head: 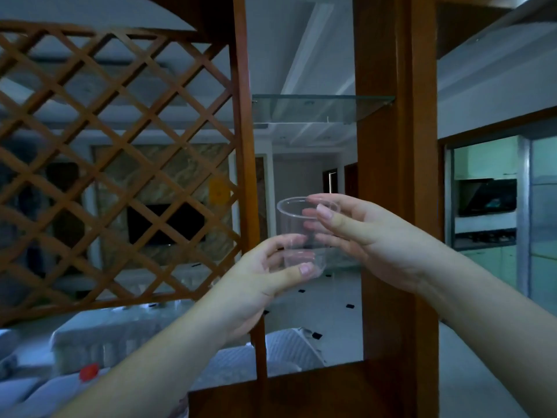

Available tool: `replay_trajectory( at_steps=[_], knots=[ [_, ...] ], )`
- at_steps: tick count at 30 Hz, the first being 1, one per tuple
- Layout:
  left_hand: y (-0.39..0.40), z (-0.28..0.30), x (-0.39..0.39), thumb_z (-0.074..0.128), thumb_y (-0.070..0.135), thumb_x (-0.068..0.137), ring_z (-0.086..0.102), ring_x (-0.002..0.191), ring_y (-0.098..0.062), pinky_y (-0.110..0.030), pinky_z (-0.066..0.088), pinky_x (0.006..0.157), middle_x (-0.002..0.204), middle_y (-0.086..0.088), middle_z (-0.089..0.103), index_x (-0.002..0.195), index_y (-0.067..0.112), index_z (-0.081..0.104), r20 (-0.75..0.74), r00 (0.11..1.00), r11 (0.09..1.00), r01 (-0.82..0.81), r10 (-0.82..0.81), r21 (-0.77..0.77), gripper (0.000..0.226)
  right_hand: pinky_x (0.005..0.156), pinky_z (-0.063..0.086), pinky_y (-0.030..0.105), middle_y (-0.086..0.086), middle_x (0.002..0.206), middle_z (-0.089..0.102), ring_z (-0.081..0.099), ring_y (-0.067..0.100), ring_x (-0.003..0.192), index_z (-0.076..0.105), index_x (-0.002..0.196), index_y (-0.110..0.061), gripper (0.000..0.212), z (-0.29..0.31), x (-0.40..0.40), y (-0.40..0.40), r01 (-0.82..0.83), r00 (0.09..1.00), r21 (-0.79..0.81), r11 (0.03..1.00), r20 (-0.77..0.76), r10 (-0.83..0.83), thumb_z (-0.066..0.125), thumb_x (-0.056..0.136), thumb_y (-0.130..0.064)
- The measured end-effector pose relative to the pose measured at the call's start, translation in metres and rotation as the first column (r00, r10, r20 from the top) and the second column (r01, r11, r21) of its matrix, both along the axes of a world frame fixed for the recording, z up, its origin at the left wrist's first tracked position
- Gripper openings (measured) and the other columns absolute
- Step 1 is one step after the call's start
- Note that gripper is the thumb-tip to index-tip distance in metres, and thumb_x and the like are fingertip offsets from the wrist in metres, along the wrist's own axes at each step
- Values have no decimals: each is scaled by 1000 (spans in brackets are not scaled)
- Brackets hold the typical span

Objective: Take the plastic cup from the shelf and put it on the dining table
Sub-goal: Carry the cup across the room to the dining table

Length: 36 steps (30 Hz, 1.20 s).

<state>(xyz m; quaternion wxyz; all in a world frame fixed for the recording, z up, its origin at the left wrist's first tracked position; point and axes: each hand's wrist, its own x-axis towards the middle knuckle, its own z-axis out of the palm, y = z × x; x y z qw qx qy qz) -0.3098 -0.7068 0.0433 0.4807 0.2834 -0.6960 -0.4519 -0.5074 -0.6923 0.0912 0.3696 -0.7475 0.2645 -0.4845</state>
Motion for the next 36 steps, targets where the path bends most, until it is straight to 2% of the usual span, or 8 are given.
replay_trajectory(
  at_steps=[5,9,15,21,24,28,32,36],
  knots=[
    [7,-26,43,87,22,67,65,116,-21,-40,45,103,120,-2,72,119,27,67,-85,995,992,52,-43,112,57,102,45,29,-9,121,69,62,5,115,59,118,-33,45,-28,41,14,54,999,44,998,-3,-54,71,76,-44],
    [15,-43,74,87,13,67,67,113,-28,-31,56,92,120,-11,72,120,18,68,-258,956,949,206,-143,237,56,106,43,32,-7,123,68,61,5,115,57,125,-29,53,-44,77,27,118,993,91,989,14,-119,70,76,-43],
    [28,-65,98,79,44,74,65,115,-33,-32,58,86,120,-20,70,115,14,72,-474,851,845,414,-226,339,51,107,42,37,-8,125,67,61,6,117,52,134,-25,67,-65,111,54,264,965,69,962,-21,-263,69,75,-53],
    [43,-84,91,70,37,82,67,111,-33,-35,57,89,119,-25,69,118,9,69,-488,831,754,496,-267,431,46,100,48,25,-17,120,69,60,3,117,53,126,-34,58,-83,109,89,372,928,123,920,-57,-368,69,75,-53],
    [51,-88,82,68,38,82,69,109,-29,-30,58,85,115,-22,72,120,8,65,-463,823,729,533,-330,429,48,106,44,32,-13,129,63,57,6,122,47,136,-31,66,-87,103,107,436,900,146,888,-102,-425,68,77,-52],
    [63,-92,64,68,38,82,70,108,-29,-28,60,79,114,-21,72,113,6,68,-467,803,683,577,-371,448,45,108,41,43,-11,130,62,57,10,123,49,134,-35,69,-92,91,134,523,852,147,839,-91,-515,70,72,-57],
    [81,-91,37,62,36,89,71,104,-27,-26,59,75,111,-17,75,114,7,67,-448,782,650,615,-433,445,39,108,42,42,-17,124,65,60,5,117,46,137,-36,71,-95,73,164,626,780,108,773,-92,-619,69,73,-58],
    [110,-92,-5,62,38,90,71,105,-26,-28,59,82,114,-15,74,118,9,67,-395,765,613,644,-508,458,40,106,44,40,-15,122,67,62,5,113,46,137,-35,67,-101,41,207,712,701,107,694,-60,-710,69,76,-53]
  ],
)
